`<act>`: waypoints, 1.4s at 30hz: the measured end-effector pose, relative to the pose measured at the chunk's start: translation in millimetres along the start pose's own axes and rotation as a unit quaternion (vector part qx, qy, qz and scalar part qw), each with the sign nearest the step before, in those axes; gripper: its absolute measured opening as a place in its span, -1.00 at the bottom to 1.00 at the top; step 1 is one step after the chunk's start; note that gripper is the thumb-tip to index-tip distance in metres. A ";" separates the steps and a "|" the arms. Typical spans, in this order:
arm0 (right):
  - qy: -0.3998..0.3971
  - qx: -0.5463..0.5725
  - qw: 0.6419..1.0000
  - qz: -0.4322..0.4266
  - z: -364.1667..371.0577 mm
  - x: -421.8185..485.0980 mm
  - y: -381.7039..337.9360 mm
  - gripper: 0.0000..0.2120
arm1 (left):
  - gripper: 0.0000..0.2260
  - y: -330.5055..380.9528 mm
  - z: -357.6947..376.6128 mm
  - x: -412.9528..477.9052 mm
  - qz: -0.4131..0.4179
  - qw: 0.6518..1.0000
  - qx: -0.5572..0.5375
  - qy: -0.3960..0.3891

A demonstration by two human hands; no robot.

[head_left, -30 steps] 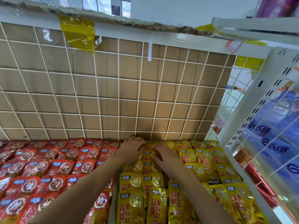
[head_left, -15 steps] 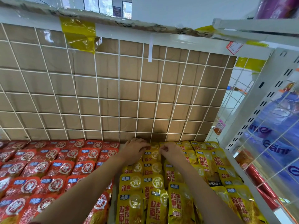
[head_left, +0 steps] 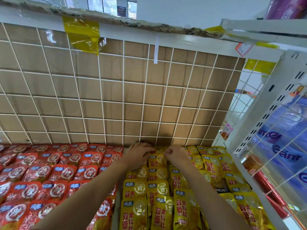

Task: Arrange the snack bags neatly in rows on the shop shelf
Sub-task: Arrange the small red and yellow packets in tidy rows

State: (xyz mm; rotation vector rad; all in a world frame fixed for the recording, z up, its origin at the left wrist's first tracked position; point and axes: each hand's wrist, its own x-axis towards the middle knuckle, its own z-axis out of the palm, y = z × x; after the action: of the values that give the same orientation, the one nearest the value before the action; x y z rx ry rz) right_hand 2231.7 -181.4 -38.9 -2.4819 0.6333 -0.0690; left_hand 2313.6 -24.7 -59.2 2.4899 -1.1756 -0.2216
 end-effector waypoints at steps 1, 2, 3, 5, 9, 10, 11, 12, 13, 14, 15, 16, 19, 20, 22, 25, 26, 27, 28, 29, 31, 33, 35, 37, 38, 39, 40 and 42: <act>0.003 -0.001 1.000 0.002 0.4 -0.1 0.0 -0.84 | -0.67 -0.1 0.3 -0.1 0.001 1.000 -0.001 0.003; 0.004 -0.003 1.000 0.004 0.7 0.0 0.0 -0.83 | -0.68 -0.1 0.2 -0.5 0.002 1.000 -0.003 0.007; 0.004 -0.007 1.000 0.005 0.9 -0.2 0.1 -0.83 | -0.68 0.3 -0.3 -1.1 0.003 1.000 -0.007 0.009; 0.002 -0.009 1.000 0.008 1.2 -0.8 0.4 -0.84 | -0.69 1.6 -1.6 -2.8 0.010 1.000 -0.013 0.009; 0.013 0.001 1.000 0.016 3.6 -3.4 1.6 -0.84 | -0.68 3.7 -2.2 -4.2 0.018 1.000 -0.004 -0.003; 0.016 -0.002 1.000 0.013 3.7 -4.6 1.3 -0.84 | -0.68 3.7 -2.3 -3.9 0.016 1.000 -0.005 -0.004; 0.021 -0.002 1.000 0.007 3.6 -5.9 1.0 -0.85 | -0.68 3.5 -2.5 -3.5 0.015 1.000 -0.008 -0.004; 0.028 -0.003 1.000 0.000 2.8 -7.4 0.8 -0.87 | -0.68 3.0 -2.6 -2.9 0.013 1.000 -0.012 -0.003; 0.039 -0.005 0.999 -0.007 0.8 -10.0 0.2 -0.88 | -0.69 2.7 -2.9 -2.6 0.014 1.000 -0.015 -0.001; 0.051 -0.011 0.998 -0.015 -1.9 -13.0 -0.3 -0.89 | -0.70 2.4 -3.0 -2.1 0.015 1.000 -0.016 0.003; 0.059 -0.020 0.998 -0.026 -4.9 -16.6 -0.3 -0.90 | -0.71 2.3 -3.4 -2.0 0.017 1.000 -0.018 0.009; 0.056 -0.031 0.997 -0.040 -7.5 -20.4 0.3 -0.90 | -0.72 2.2 -4.0 -1.9 0.018 0.999 -0.023 0.013; -0.002 -0.095 0.993 -0.069 -12.5 -35.1 3.7 -0.88 | -0.73 3.2 -6.6 -1.7 0.026 0.999 -0.041 0.021; -0.024 -0.117 0.990 -0.070 -13.2 -39.3 4.7 -0.86 | -0.73 3.6 -7.6 -1.5 0.029 0.999 -0.041 0.018; -0.057 -0.131 0.988 -0.064 -12.8 -43.9 6.9 -0.82 | -0.73 3.7 -8.7 -0.1 0.035 0.999 -0.034 0.004; -0.061 -0.123 0.989 -0.063 -10.1 -45.4 6.6 -0.83 | -0.75 4.0 -9.0 3.1 0.034 0.999 -0.030 -0.015; -0.056 -0.115 0.990 -0.064 -9.4 -45.2 6.0 -0.84 | -0.75 4.2 -9.2 3.9 0.030 0.999 -0.036 -0.018; -0.051 -0.101 0.992 -0.063 -8.4 -44.8 5.9 -0.82 | -0.76 4.6 -9.2 4.4 0.027 0.998 -0.045 -0.019; -0.051 -0.085 0.993 -0.059 -7.9 -44.5 5.6 -0.81 | -0.77 4.9 -9.3 4.6 0.023 0.998 -0.056 -0.019; -0.054 -0.072 0.994 -0.054 -7.6 -44.5 5.7 -0.80 | -0.77 5.3 -9.3 4.4 0.020 0.997 -0.066 -0.020; -0.064 -0.058 0.995 -0.044 -7.2 -43.6 6.3 -0.81 | -0.77 5.9 -9.1 4.5 0.018 0.997 -0.076 -0.020; -0.070 -0.055 0.995 -0.041 -6.6 -42.1 7.0 -0.82 | -0.77 6.5 -8.9 4.3 0.019 0.997 -0.078 -0.019; -0.072 -0.056 0.995 -0.037 -6.2 -40.6 7.3 -0.83 | -0.77 6.6 -8.9 4.0 0.017 0.996 -0.081 -0.018; -0.074 -0.055 0.995 -0.035 -6.3 -39.4 6.9 -0.83 | -0.78 6.5 -8.8 3.5 0.014 0.996 -0.087 -0.019; -0.074 -0.052 0.995 -0.034 -6.5 -39.2 6.6 -0.83 | -0.78 6.3 -8.7 3.4 0.014 0.996 -0.089 -0.019; -0.073 -0.049 0.996 -0.035 -6.6 -38.9 6.5 -0.83 | -0.77 6.2 -8.5 3.3 0.013 0.996 -0.089 -0.019; -0.072 -0.046 0.996 -0.037 -6.7 -38.7 6.3 -0.84 | -0.77 6.3 -8.3 3.5 0.013 0.996 -0.089 -0.018; -0.071 -0.041 0.996 -0.041 -7.0 -38.9 5.8 -0.84 | -0.77 7.1 -7.8 3.3 0.012 0.996 -0.088 -0.011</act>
State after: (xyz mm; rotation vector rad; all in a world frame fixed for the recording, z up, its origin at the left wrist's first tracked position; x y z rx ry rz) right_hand 2193.4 -171.5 -32.7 -2.5643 0.4839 0.1029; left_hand 2313.0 -29.3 -49.2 2.3248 -1.1420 -0.3309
